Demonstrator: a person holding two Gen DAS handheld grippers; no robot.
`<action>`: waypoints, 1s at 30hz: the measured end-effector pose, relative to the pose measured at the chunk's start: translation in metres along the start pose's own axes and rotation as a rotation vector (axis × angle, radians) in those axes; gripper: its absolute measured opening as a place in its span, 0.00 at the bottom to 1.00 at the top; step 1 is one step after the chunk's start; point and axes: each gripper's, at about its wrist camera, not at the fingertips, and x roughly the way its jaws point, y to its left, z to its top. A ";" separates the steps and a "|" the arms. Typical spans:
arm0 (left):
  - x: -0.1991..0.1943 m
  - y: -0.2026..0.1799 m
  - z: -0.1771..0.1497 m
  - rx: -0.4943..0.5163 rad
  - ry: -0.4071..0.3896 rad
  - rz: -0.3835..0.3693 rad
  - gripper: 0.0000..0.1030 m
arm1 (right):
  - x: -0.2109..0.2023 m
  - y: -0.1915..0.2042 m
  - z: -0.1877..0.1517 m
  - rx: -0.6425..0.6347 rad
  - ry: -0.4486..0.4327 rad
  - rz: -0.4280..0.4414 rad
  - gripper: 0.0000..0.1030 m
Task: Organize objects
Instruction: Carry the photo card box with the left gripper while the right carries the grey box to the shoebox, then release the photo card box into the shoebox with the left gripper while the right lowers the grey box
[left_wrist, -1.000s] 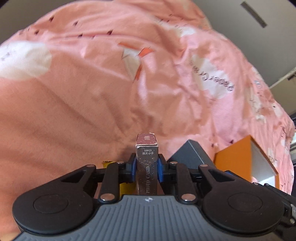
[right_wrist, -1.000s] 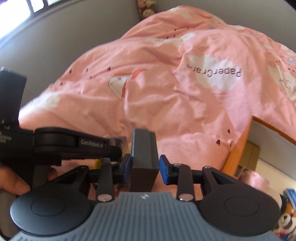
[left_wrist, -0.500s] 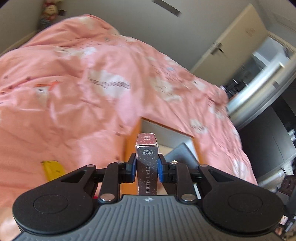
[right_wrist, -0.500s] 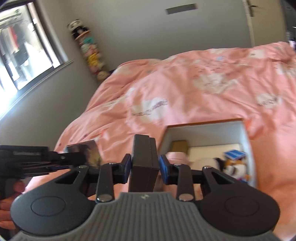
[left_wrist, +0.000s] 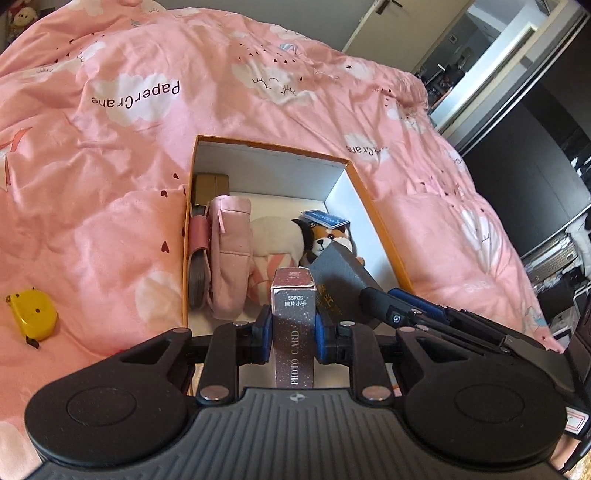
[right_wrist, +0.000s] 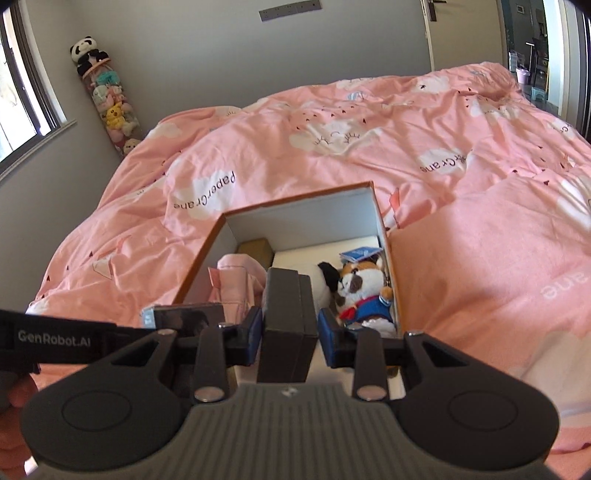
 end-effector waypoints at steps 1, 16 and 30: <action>0.003 0.000 0.001 0.002 0.010 0.004 0.24 | 0.003 0.001 -0.001 -0.002 0.007 -0.004 0.33; 0.057 -0.002 -0.016 0.076 0.228 0.082 0.24 | 0.014 0.001 -0.007 0.002 0.043 -0.025 0.33; 0.066 -0.015 -0.029 0.180 0.264 0.175 0.31 | 0.023 -0.003 -0.011 0.011 0.076 -0.031 0.33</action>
